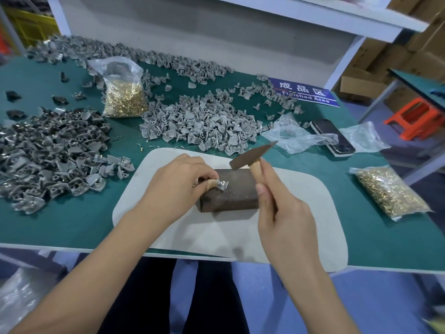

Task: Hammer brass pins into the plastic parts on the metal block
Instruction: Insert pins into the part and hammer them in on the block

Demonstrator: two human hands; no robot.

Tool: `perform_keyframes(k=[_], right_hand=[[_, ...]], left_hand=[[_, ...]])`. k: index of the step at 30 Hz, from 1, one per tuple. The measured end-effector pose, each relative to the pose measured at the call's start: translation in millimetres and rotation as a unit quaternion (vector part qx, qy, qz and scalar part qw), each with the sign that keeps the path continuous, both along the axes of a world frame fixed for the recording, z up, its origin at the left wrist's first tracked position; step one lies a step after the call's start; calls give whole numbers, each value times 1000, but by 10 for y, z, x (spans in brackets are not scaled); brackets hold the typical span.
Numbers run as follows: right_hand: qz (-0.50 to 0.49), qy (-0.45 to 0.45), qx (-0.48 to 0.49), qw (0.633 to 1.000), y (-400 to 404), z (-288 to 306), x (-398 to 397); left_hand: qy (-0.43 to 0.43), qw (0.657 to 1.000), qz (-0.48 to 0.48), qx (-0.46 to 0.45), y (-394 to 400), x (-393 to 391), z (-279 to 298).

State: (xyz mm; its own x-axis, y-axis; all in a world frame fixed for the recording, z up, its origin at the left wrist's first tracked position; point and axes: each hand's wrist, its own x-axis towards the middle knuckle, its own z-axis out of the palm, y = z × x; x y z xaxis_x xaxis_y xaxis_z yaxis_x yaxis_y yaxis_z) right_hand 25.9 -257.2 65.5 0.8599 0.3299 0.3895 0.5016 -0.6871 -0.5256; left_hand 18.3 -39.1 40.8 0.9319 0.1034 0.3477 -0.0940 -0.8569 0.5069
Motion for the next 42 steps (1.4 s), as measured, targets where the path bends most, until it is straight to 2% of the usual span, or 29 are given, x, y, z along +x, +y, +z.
perform_keyframes(k=[4,11,12,15,16,18,20,21,25,29,33,36,37,40,42], right_hand=[[15,79,-105,991,5,13,14],[14,79,-129,988,-21,93,41],[6,62,-113,992,-38,108,56],[-25,9,52,998,-21,121,17],[-21,4,72,997,-4,110,-9],[0,22,27,999,19,66,-51],[22,71,-86,994,2,32,-51],[22,70,-106,992,-11,23,-32],[2,16,13,1000,15,18,-37],[16,68,-99,993,1,53,36],[6,27,9,1000,12,66,20],[29,57,-81,995,6,41,-22],[17,47,-78,996,-7,54,-26],[-6,-1,55,998,30,83,-75],[3,16,31,999,51,65,-101]], left_hand=[[-2,1000,-24,3,27,14,7],[-9,999,-22,31,52,35,16],[-8,999,-20,30,54,39,17],[4,1000,-23,16,54,52,14],[4,1000,-24,14,55,54,10],[4,1000,-27,14,63,56,13],[4,999,-30,17,76,60,17],[5,999,-30,18,81,61,16],[5,1000,-25,15,79,64,4],[7,1000,-24,15,86,65,6],[4,1000,-24,10,82,67,-2],[-1,1000,-24,12,84,65,-9],[0,1000,-26,11,89,66,-6],[4,1000,-29,5,94,74,-9],[6,1000,-29,0,90,74,-15]])
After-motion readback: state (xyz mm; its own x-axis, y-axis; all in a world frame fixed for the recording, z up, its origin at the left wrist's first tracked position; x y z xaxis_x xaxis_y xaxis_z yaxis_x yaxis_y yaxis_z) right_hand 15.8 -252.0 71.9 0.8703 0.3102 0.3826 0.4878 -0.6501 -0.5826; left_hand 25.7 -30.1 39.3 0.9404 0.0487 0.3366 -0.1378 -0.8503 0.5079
